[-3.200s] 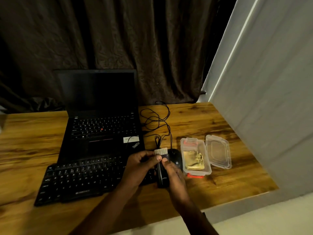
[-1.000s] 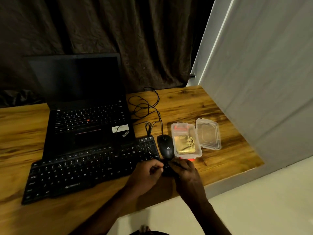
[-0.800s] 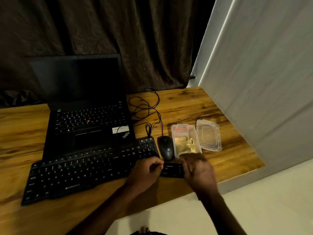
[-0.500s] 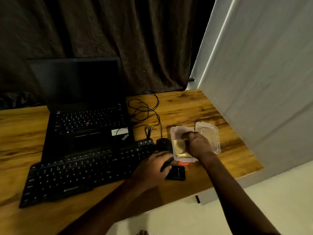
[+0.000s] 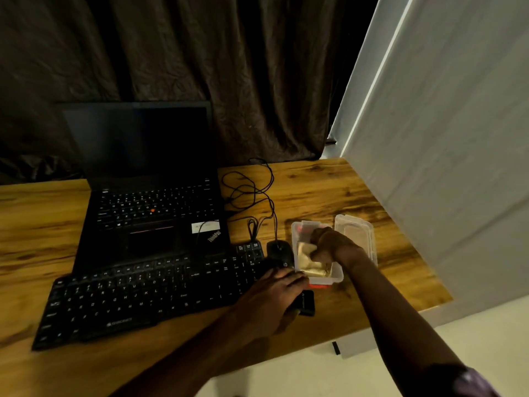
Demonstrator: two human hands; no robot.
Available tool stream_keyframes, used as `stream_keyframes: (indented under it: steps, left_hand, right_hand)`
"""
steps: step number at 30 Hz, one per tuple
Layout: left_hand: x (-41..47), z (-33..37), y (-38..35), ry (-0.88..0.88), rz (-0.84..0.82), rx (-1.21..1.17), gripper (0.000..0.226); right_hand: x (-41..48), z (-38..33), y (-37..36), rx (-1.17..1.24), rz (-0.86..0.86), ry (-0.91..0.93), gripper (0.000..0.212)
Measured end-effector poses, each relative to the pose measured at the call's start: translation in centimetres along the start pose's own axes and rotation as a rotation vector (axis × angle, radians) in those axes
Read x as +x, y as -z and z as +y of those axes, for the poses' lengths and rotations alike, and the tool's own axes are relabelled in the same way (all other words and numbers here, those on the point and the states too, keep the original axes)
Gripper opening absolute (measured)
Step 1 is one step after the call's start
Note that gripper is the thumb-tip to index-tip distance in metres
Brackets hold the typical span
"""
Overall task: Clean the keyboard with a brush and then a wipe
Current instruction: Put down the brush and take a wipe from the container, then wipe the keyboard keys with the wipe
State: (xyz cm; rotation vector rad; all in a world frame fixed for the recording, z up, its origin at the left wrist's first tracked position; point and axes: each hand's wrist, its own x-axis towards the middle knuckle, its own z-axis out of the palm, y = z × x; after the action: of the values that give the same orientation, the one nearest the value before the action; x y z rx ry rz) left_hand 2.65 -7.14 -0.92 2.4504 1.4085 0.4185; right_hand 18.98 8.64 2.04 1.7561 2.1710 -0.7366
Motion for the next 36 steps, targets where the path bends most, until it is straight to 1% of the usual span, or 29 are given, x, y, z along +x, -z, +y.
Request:
stream_keyframes:
  steps: [2,3,5,7,9,11,13,16,19,22,26,28,30,31,33,34,36]
  left_hand:
    - [0.2,0.4,0.3,0.083,0.014,-0.082,0.057]
    - [0.2,0.5,0.3,0.153,0.023,-0.16,0.054]
    - [0.5,0.8,0.4,0.323,0.087,-0.375,0.046]
    - [1.0,1.1,1.0,0.465,0.22,-0.598,0.034]
    - [1.7,1.3,2.0,0.593,0.335,-0.847,0.029]
    - [2.1,1.1,3.1,0.687,0.404,-1.13,0.022]
    - [2.0,0.7,4.1,0.741,0.429,-1.302,0.014]
    - [0.8,-0.3,5.1,0.769,0.444,-1.334,0.02]
    - [-1.2,-1.6,5.5,0.794,0.519,-1.364,0.018]
    - [-3.7,-3.1,5.8,0.804,0.543,-1.471,0.019]
    - [-7.1,-5.5,6.4,0.802,0.528,-1.534,0.023]
    - [-8.8,-6.8,6.8,0.807,0.509,-1.554,0.021]
    - [-10.7,-8.2,7.2,0.796,0.486,-1.544,0.02]
    - [-11.6,-8.8,7.5,0.787,0.477,-1.525,0.02]
    - [-13.4,-10.1,8.0,0.781,0.469,-1.465,0.02]
    - [-14.2,-10.8,8.3,0.783,0.468,-1.436,0.019]
    - [-16.1,-12.2,8.9,0.784,0.458,-1.392,0.019]
  right_hand:
    - [-0.4,1.1,0.7,0.088,0.012,0.03,0.051]
    - [-0.7,1.5,1.2,0.139,0.045,0.046,0.048]
    - [-1.6,2.2,2.4,0.276,0.122,0.058,0.038]
    - [-2.9,2.4,3.2,0.493,0.218,0.028,0.028]
    - [-4.5,1.8,3.4,0.688,0.286,0.036,0.019]
    - [-6.2,0.3,2.9,0.83,0.301,0.084,0.009]
    - [-7.5,-1.6,1.9,0.928,0.288,0.151,0.008]
    - [-8.5,-4.6,-0.6,1.011,0.26,0.238,0.008]
    - [-9.2,-7.2,-2.5,1.112,0.196,0.287,0.015]
    - [-8.9,-9.0,-4.1,1.18,0.116,0.275,0.029]
    - [-8.5,-11.9,-6.3,1.233,0.007,0.249,0.032]
    - [-8.2,-13.3,-7.3,1.302,-0.065,0.218,0.038]
    - [-8.1,-14.9,-8.4,1.404,-0.171,0.186,0.049]
    - [-8.3,-15.8,-8.8,1.415,-0.23,0.18,0.052]
    - [-8.8,-17.7,-9.8,1.413,-0.329,0.165,0.044]
    - [-8.8,-18.6,-10.4,1.445,-0.375,0.145,0.041]
    - [-9.2,-20.8,-11.3,1.564,-0.473,0.102,0.042]
